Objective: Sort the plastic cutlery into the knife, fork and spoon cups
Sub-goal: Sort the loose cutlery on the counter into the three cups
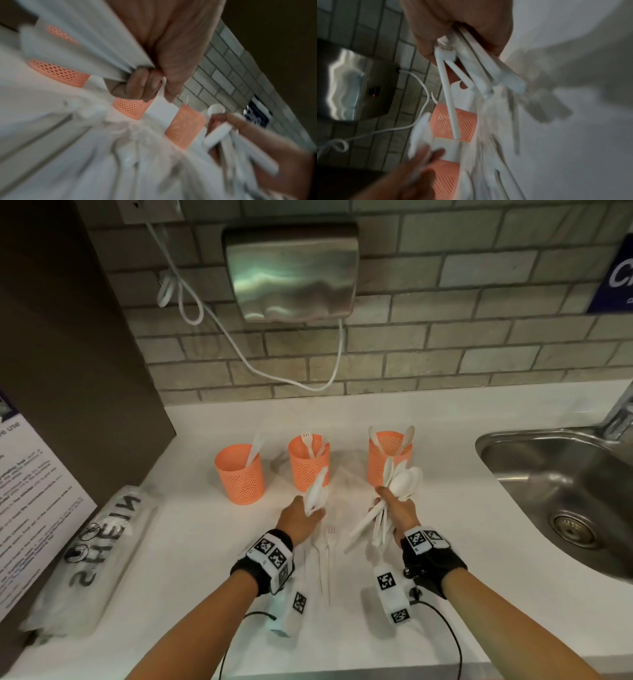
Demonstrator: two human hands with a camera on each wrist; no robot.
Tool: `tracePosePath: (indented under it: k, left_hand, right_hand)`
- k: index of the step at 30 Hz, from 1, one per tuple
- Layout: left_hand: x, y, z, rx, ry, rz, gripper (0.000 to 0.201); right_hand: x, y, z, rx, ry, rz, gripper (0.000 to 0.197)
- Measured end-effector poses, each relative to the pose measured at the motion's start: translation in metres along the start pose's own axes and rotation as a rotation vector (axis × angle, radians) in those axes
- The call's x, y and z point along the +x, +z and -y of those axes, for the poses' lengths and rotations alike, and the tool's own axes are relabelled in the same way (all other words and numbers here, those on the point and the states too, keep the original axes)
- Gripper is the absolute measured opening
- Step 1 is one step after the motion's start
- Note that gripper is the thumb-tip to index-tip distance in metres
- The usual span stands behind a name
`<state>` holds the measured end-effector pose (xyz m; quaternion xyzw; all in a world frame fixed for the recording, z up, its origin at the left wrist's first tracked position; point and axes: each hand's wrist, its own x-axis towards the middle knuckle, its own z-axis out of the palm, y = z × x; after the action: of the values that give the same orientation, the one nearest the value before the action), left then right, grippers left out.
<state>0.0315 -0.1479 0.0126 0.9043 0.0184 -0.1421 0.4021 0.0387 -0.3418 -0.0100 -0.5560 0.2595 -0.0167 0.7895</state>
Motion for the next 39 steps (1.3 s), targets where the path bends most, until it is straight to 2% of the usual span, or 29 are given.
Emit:
tracePosePath:
  k: [3,5,8,12,15,16,18,20,23,26,30,33,36,39]
  left_hand:
    - [0.008,0.002,-0.031,-0.383,-0.042,-0.001,0.036]
    - [0.01,0.009,-0.05,-0.481,-0.062,0.026,0.029]
    - [0.012,0.023,-0.067,-0.465,-0.061,0.03,0.043]
    - [0.018,0.037,-0.066,-0.479,-0.097,0.037,0.052]
    - [0.033,0.048,-0.052,-0.46,-0.139,0.056,0.057]
    - [0.048,0.056,-0.042,-0.46,-0.139,0.045,0.063]
    - [0.042,0.054,-0.045,-0.46,-0.147,0.047,0.075]
    - [0.015,0.042,-0.062,-0.497,-0.151,0.064,0.063]
    - [-0.004,0.035,-0.072,-0.547,-0.153,0.089,0.053]
    - [-0.006,0.033,-0.07,-0.57,-0.09,0.077,0.054]
    - [-0.005,0.026,-0.067,-0.484,-0.032,0.217,0.058]
    - [-0.011,0.023,-0.065,-0.461,0.037,0.267,0.055]
    - [-0.012,0.025,-0.055,-0.626,-0.001,0.246,0.052]
    - [-0.016,0.026,-0.035,-0.88,-0.139,0.187,0.046]
  right_hand:
    - [-0.009,0.009,-0.003,-0.075,0.013,0.13,0.022]
    - [-0.014,0.015,-0.005,-0.139,0.024,0.189,0.029]
    - [-0.019,0.022,-0.009,-0.17,0.062,0.264,0.044]
    - [-0.025,0.02,-0.009,-0.113,0.086,0.333,0.039]
    - [-0.031,0.017,-0.007,-0.127,0.081,0.369,0.063]
    - [-0.031,0.016,-0.008,-0.129,0.078,0.382,0.066]
    - [-0.032,0.016,-0.009,-0.099,0.082,0.407,0.053]
    - [-0.035,0.018,-0.009,-0.08,0.081,0.462,0.041]
    - [-0.039,0.02,-0.004,-0.107,0.067,0.522,0.038]
    - [-0.04,0.02,-0.001,-0.16,0.052,0.503,0.038]
    - [-0.045,0.023,0.004,-0.166,0.002,0.494,0.031]
    - [-0.045,0.027,0.008,-0.183,-0.053,0.401,0.033]
    - [-0.043,0.033,0.014,-0.118,-0.063,0.304,0.028]
    - [-0.036,0.036,0.026,-0.037,-0.114,0.192,0.023]
